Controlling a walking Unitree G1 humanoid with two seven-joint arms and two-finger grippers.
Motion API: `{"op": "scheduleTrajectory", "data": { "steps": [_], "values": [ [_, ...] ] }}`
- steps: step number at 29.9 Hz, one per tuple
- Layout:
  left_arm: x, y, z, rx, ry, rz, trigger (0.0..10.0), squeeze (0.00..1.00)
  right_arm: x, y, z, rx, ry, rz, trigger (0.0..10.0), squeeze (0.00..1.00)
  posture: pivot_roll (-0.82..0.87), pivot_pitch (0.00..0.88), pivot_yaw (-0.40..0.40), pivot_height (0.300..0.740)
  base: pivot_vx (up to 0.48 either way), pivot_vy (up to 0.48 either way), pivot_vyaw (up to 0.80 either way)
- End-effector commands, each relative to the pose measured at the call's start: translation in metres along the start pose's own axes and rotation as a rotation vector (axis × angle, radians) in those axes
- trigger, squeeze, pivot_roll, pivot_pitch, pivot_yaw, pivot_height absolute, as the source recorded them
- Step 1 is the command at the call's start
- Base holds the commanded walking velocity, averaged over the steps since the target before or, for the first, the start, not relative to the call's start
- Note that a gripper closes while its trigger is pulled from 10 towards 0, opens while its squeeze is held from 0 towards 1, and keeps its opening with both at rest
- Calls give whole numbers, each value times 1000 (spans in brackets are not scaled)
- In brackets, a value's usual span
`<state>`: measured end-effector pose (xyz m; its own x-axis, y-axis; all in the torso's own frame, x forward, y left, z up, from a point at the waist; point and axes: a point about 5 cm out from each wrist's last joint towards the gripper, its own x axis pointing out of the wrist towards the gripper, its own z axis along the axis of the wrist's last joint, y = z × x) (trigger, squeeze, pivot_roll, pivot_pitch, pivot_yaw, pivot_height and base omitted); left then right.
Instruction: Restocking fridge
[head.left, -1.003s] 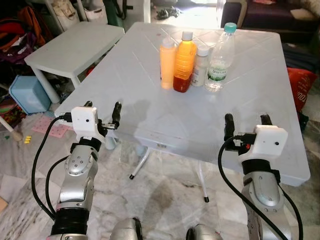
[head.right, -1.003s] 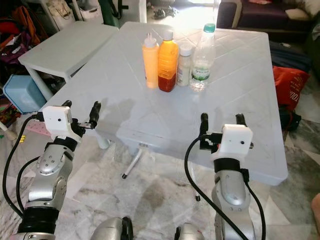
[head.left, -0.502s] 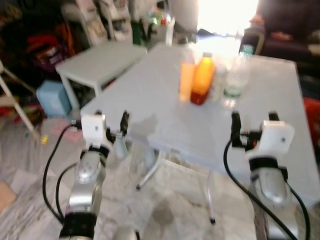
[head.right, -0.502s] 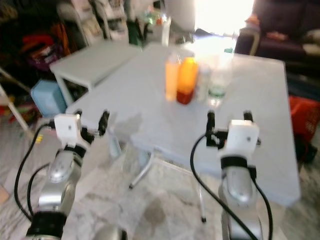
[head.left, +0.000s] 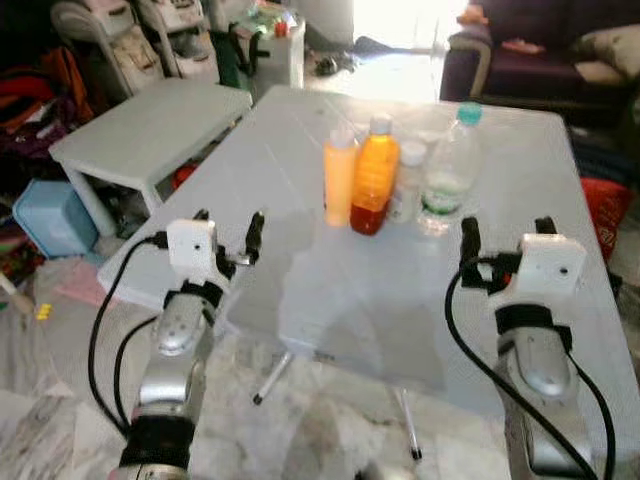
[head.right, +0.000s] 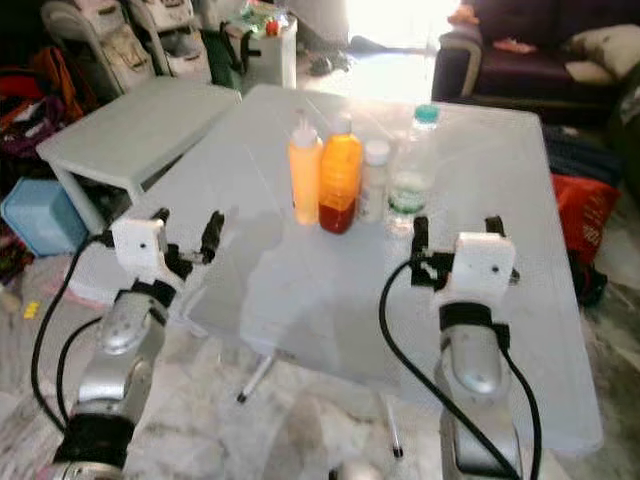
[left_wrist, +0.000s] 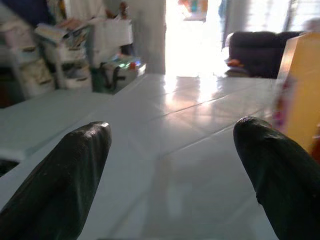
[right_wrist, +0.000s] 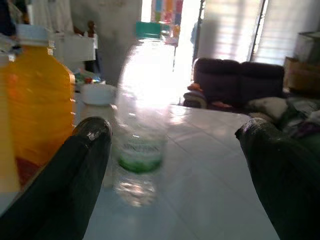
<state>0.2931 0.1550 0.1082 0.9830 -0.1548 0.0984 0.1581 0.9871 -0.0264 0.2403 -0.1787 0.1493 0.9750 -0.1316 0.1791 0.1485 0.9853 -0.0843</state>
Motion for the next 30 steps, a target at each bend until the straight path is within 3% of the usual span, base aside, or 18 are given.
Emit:
{"op": "scheduleTrajectory", "data": {
  "steps": [1, 7, 21, 30],
  "values": [
    [-2, 6, -2, -3, 10, 14, 10000, 0, 0, 4, 3, 5, -16, 7, 10000, 0, -106, 4, 34, 740, 0, 0, 0],
    [-2, 6, -1, -2, 12, 4, 10000, 0, 3, 4, 6, 12, -23, 15, 10000, 0, -105, 15, 42, 740, 0, 0, 0],
    [-11, 2, 2, 17, 40, -63, 10000, 0, 76, -43, 37, -52, -75, 17, 10000, 0, -62, 117, 78, 740, 0, 0, 0],
    [-9, 2, 7, 17, 35, -53, 10000, 0, 90, -34, 47, -87, -90, 110, 10000, 0, -55, 112, 78, 740, 0, 0, 0]
  ]
}}
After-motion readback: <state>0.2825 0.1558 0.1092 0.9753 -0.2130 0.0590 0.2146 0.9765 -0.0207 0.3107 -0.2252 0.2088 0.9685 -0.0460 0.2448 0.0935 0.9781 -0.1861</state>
